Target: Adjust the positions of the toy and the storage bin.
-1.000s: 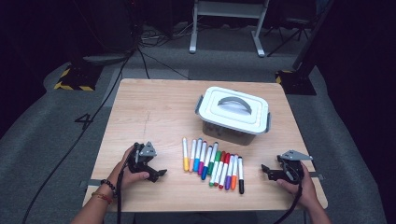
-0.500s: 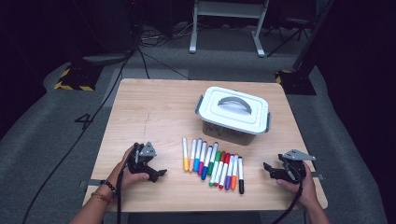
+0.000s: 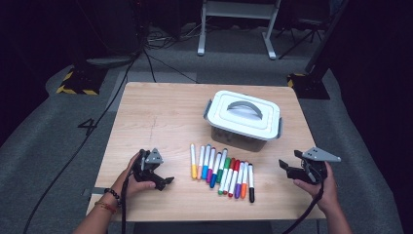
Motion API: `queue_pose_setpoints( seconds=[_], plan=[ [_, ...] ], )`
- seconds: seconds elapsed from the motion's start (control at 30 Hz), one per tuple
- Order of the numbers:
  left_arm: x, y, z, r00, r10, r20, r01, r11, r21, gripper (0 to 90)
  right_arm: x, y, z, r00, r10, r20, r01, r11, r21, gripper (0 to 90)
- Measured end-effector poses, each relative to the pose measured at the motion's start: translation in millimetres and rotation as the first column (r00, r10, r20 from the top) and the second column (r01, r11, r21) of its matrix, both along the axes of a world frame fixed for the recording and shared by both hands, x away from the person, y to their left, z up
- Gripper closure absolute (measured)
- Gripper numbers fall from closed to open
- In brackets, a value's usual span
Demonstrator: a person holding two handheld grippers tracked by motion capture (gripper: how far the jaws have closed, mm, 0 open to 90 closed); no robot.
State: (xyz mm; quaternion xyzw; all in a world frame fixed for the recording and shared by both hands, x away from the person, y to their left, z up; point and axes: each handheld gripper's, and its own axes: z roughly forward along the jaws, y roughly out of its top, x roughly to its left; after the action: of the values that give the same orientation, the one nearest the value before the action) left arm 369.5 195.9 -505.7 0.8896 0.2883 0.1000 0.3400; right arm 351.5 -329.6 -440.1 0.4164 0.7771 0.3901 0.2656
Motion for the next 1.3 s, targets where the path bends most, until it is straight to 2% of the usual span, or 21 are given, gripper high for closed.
queue_pose_setpoints(
  seconds=[0.03,0.1,0.17,0.23,0.33,0.37,0.43,0.47,0.57,0.7,0.87,1.03,1.13,1.23,1.27,1.3],
  plan=[
    [0.0,0.0,0.0,1.0,0.0,0.0,0.0,1.0,0.0,0.1,0.0,0.0,0.0,1.0,0.0,0.0,0.0,1.0,0.0,26.2],
    [0.0,0.0,0.0,1.0,0.0,0.0,0.0,1.0,0.0,0.1,2.5,3.1,14.8,0.9989,0.009,0.046,-0.008,1.0,-0.018,27.1],
    [0.0,0.0,0.0,1.0,0.0,0.0,0.0,1.0,0.0,0.1,7.6,6.4,31.5,0.9964,0.041,0.075,-0.041,0.999,0.005,28.0],
    [0.0,0.0,0.0,1.0,0.0,0.0,0.0,1.0,0.0,0.1,14.4,11.3,49.3,0.9923,0.067,0.104,-0.067,0.998,-0.003,29.7],
    [0.0,0.0,0.0,1.0,0.0,0.0,0.0,1.0,0.0,0.1,28.1,21.3,74.3,0.9864,0.134,0.096,-0.135,0.991,0.004,31.7],
    [0.0,0.0,0.0,1.0,0.0,0.0,0.0,1.0,0.0,0.1,39.6,31.4,86.4,0.9833,0.161,0.086,-0.16,0.987,-0.011,33.0],
    [0.0,0.0,0.0,1.0,0.0,0.0,0.0,1.0,0.0,0.1,44.3,35.5,89.7,0.9818,0.168,0.088,-0.167,0.986,-0.023,33.6],
    [0.0,0.0,0.0,1.0,0.0,0.0,0.0,1.0,0.0,0.1,53.4,42.0,93.4,0.9812,0.173,0.085,-0.171,0.985,-0.039,34.6],
    [0.0,0.0,0.0,1.0,0.0,0.0,0.0,1.0,0.0,0.1,77.1,55.4,98.7,0.9817,0.179,0.064,-0.178,0.984,-0.031,36.0],
    [0.0,0.0,0.0,1.0,0.0,0.0,0.0,1.0,0.0,0.1,105.0,74.2,101.5,0.9832,0.179,0.037,-0.176,0.982,-0.072,37.2],
    [0.0,0.0,0.0,1.0,0.0,0.0,0.0,1.0,0.0,0.1,131.2,88.3,96.5,0.9803,0.196,-0.02,-0.197,0.979,-0.044,35.6],
    [0.0,0.0,0.0,1.0,0.0,0.0,0.0,1.0,0.0,0.1,150.5,105.1,95.4,0.9786,0.202,-0.042,-0.204,0.975,-0.082,32.8],
    [0.0,0.0,0.0,1.0,0.0,0.0,0.0,1.0,0.0,0.1,160.1,122.5,96.8,0.9727,0.225,-0.056,-0.23,0.967,-0.107,32.8],
    [0.0,0.0,0.0,1.0,0.0,0.0,0.0,1.0,0.0,0.1,163.6,131.0,96.5,0.9722,0.227,-0.056,-0.233,0.965,-0.124,34.6],
    [-0.1,0.0,0.0,1.0,0.001,0.0,-0.001,1.0,0.0,0.1,168.4,137.7,93.8,0.9736,0.215,-0.077,-0.225,0.963,-0.152,34.3],
    [-0.2,0.0,0.0,1.0,0.001,0.0,-0.001,1.0,0.0,0.1,168.4,137.7,93.8,0.9736,0.215,-0.077,-0.225,0.963,-0.152,34.3]
  ],
)
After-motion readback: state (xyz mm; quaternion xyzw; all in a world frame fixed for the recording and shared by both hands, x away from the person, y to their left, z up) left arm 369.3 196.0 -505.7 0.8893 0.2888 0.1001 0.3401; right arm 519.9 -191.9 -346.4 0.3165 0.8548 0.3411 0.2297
